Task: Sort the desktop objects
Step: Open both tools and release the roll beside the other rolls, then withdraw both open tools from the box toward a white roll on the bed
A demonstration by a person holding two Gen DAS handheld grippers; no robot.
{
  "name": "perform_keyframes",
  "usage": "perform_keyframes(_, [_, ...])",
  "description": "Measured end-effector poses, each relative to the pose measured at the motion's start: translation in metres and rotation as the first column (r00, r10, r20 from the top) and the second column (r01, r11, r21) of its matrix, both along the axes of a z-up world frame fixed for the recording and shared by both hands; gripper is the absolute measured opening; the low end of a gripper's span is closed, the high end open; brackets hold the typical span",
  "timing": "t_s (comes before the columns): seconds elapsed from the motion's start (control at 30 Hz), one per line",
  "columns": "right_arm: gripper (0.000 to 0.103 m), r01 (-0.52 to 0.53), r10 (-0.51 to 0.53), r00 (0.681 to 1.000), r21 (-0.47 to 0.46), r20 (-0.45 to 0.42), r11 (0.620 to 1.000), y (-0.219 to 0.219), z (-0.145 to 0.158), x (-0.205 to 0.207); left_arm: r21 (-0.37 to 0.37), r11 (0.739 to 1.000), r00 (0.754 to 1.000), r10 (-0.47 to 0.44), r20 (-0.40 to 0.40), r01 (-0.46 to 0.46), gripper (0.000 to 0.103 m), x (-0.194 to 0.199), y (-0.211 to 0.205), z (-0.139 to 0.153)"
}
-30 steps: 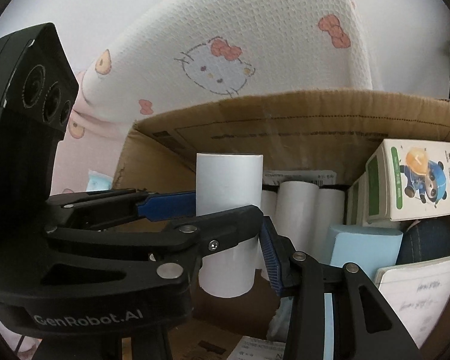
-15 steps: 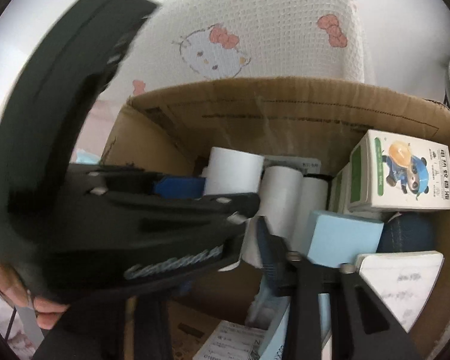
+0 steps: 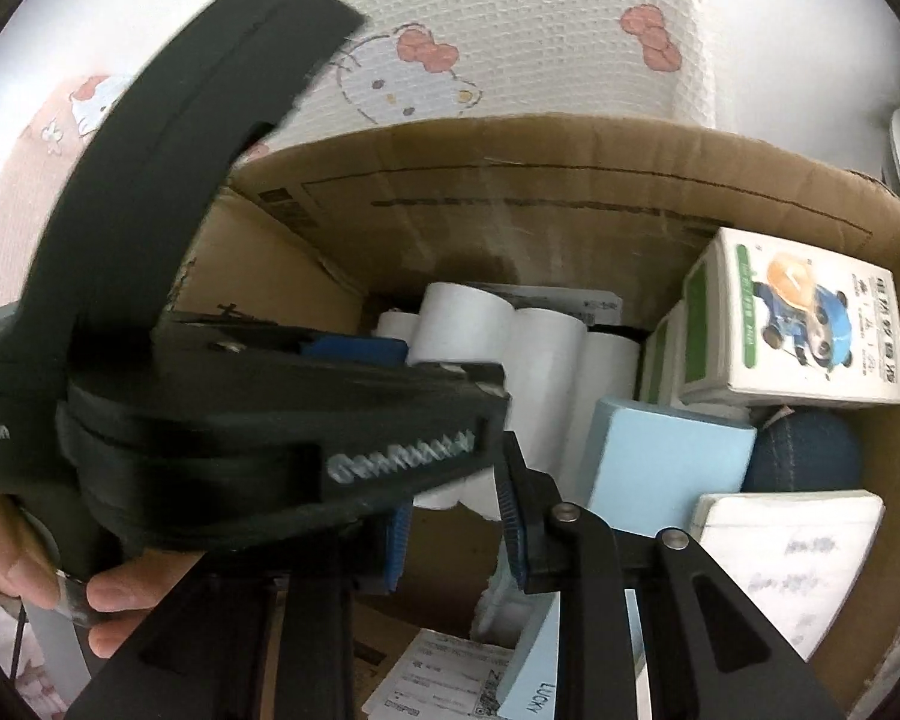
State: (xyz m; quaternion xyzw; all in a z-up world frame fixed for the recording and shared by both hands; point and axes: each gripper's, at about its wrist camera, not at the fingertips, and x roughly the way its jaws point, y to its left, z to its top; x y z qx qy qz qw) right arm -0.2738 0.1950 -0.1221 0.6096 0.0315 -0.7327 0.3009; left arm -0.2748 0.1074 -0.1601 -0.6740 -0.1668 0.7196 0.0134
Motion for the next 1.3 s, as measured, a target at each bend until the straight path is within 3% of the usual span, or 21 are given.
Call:
perform_keyframes(0.23, [0.023, 0.032, -0.032, 0.999, -0.014, 0.018, 0.999, 0.008, 0.004, -0.002, -0.009, 1.0, 0.996, -0.026, -0.085, 0.025, 0.051, 0.009, -0.005, 0.032])
perform_keyframes(0.3, [0.023, 0.03, -0.03, 0.999, -0.016, 0.016, 0.999, 0.007, 0.006, -0.002, -0.012, 0.998, 0.992, -0.055, -0.114, 0.054, 0.04, 0.011, -0.001, 0.039])
perform_keyframes(0.37, [0.023, 0.027, -0.027, 1.0, -0.011, 0.016, 1.0, 0.004, 0.006, -0.003, -0.031, 0.996, 0.981, -0.088, -0.172, 0.084, 0.027, 0.017, -0.003, 0.049])
perform_keyframes(0.63, [0.023, -0.001, 0.0, 1.0, 0.054, 0.004, 0.999, -0.021, -0.006, -0.007, -0.08, 0.986, 0.928, -0.164, -0.335, 0.145, 0.025, 0.044, -0.015, 0.08])
perform_keyframes(0.7, [0.023, -0.013, 0.014, 1.0, 0.082, -0.005, 0.997, -0.029, -0.009, -0.008, -0.081, 0.984, 0.921, -0.175, -0.347, 0.156, 0.019, 0.046, -0.016, 0.082])
perform_keyframes(0.87, [0.023, -0.035, 0.035, 0.999, 0.125, 0.003, 0.992, -0.04, -0.02, -0.011, -0.092, 0.983, 0.916, -0.18, -0.359, 0.157, 0.019, 0.053, -0.027, 0.081])
perform_keyframes(1.07, [0.023, -0.054, 0.052, 0.998, 0.148, 0.019, 0.988, -0.047, -0.032, -0.012, -0.051, 0.991, 0.926, -0.136, -0.352, 0.126, 0.019, 0.057, -0.044, 0.073])
perform_keyframes(1.3, [0.023, -0.089, 0.098, 0.995, 0.225, -0.032, 0.97, -0.058, -0.033, -0.01, -0.043, 0.993, 0.923, -0.119, -0.366, 0.112, 0.019, 0.063, -0.055, 0.071])
